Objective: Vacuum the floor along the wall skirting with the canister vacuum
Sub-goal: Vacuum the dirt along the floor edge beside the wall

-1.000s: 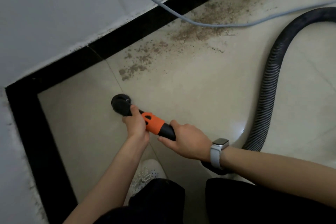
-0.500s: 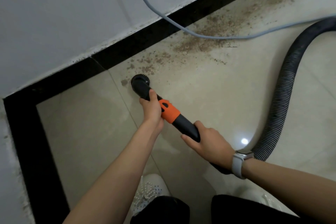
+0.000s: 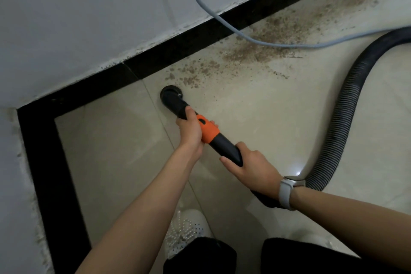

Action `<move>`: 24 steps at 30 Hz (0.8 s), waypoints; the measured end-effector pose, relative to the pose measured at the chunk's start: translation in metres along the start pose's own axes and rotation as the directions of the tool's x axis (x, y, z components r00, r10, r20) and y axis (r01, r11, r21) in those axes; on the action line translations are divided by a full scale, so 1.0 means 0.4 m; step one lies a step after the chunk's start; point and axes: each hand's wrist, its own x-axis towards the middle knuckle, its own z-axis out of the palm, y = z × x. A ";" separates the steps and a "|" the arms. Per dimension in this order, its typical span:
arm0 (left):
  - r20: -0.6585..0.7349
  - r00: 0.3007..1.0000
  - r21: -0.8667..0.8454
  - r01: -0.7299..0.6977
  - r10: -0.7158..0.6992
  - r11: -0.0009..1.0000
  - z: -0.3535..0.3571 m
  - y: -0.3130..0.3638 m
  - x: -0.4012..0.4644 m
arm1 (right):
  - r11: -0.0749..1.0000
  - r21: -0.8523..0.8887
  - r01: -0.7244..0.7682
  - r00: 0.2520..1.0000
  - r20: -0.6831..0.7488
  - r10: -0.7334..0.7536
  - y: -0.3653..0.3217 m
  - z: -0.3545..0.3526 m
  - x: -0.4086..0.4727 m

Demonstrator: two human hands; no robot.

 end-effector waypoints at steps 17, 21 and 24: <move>-0.105 0.992 0.060 -0.060 0.066 0.996 -0.081 0.040 0.025 | 0.996 -0.055 0.070 0.995 0.069 -0.066 -0.072 0.020 0.024; -0.091 0.995 0.071 -0.045 0.051 0.996 -0.045 0.081 0.065 | 0.999 -0.036 0.036 0.999 0.005 -0.036 -0.098 0.004 0.060; -0.045 0.998 0.080 -0.039 0.043 0.996 -0.008 0.093 0.084 | 0.999 -0.039 0.017 0.999 -0.040 -0.019 -0.097 -0.009 0.081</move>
